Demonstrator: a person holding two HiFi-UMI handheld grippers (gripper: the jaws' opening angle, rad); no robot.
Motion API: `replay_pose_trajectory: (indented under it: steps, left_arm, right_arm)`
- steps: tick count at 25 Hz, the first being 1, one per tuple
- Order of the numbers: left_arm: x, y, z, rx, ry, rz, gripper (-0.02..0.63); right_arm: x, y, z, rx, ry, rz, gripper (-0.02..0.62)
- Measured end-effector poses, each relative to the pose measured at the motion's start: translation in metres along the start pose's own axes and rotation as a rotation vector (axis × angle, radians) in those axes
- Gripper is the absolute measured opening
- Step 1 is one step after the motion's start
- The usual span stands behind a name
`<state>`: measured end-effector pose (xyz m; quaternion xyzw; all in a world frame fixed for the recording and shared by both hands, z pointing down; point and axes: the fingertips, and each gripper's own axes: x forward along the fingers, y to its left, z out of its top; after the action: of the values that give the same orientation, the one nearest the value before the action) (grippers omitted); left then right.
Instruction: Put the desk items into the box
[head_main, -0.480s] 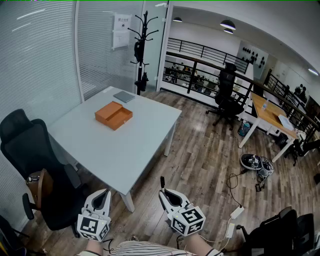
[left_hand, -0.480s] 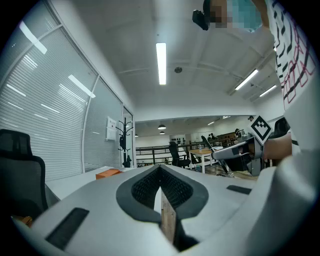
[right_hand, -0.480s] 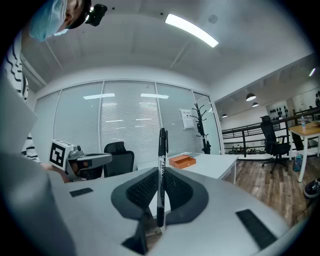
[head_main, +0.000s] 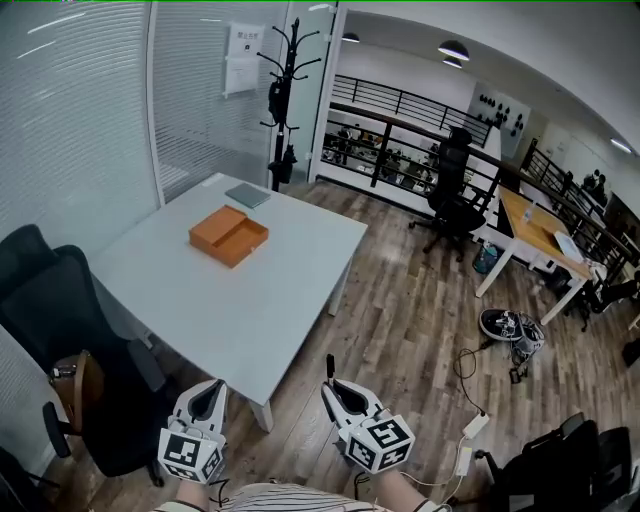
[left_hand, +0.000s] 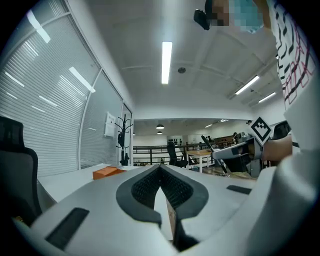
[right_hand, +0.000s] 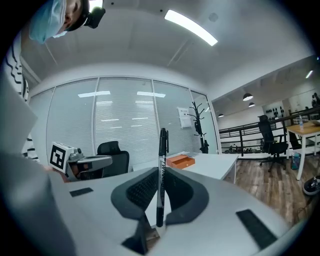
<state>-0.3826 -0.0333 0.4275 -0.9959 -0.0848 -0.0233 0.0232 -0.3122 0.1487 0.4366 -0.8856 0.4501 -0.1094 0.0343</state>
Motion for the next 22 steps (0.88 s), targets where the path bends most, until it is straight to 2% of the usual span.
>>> replay_pose_trajectory:
  steps: [12, 17, 22]
  left_arm:
    - [0.031, 0.030, -0.022, -0.040, 0.030, -0.038, 0.021]
    - [0.062, 0.026, -0.034, -0.057, 0.058, -0.047, 0.021]
    - [0.108, 0.025, -0.028, -0.054, 0.061, 0.004, 0.021]
  right_arm:
    - [0.028, -0.022, 0.006, 0.000, -0.001, -0.076, 0.057]
    - [0.045, -0.054, 0.004, 0.002, 0.016, -0.076, 0.057]
    - [0.070, -0.099, 0.009, 0.010, 0.033, -0.032, 0.057]
